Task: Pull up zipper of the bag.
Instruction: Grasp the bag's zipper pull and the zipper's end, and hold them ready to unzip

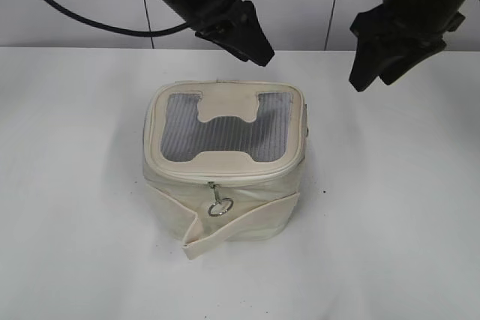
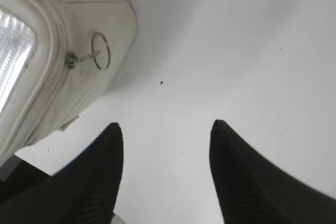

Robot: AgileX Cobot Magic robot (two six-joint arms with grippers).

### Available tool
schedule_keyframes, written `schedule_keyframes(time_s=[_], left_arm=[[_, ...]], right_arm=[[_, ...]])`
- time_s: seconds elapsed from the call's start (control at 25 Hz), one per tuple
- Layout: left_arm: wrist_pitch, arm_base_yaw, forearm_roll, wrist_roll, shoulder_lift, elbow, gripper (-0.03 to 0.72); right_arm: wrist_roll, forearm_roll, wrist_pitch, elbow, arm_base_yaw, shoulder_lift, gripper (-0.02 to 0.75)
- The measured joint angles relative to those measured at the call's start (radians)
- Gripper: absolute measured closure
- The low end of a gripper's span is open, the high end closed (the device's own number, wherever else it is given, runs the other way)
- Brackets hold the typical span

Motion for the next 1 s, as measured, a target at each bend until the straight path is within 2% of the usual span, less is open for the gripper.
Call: schedule_keyframes(time_s=[0.28,0.44,0.84,1.0], left_arm=[[0.043,-0.026,-0.035,0.036,0.047,-0.006,0.267],[0.021,-0.046,-0.037,0.045,0.063,-0.014,0.267],[0.052,-0.047,-0.036,0.048,0.139,-0.073,0.266],[0.054,-0.047,-0.049,0.048,0.16,-0.074,0.319]], right_arm=[[0.01,0.002,0.0,0.099,0.0,-0.049,0.321],[0.012,0.025,0.0,0.105,0.0,-0.051,0.321],[0.015,0.042,0.0,0.105,0.0,-0.057,0.321],[0.015,0.043,0.0,0.105,0.0,-0.059,0.321]])
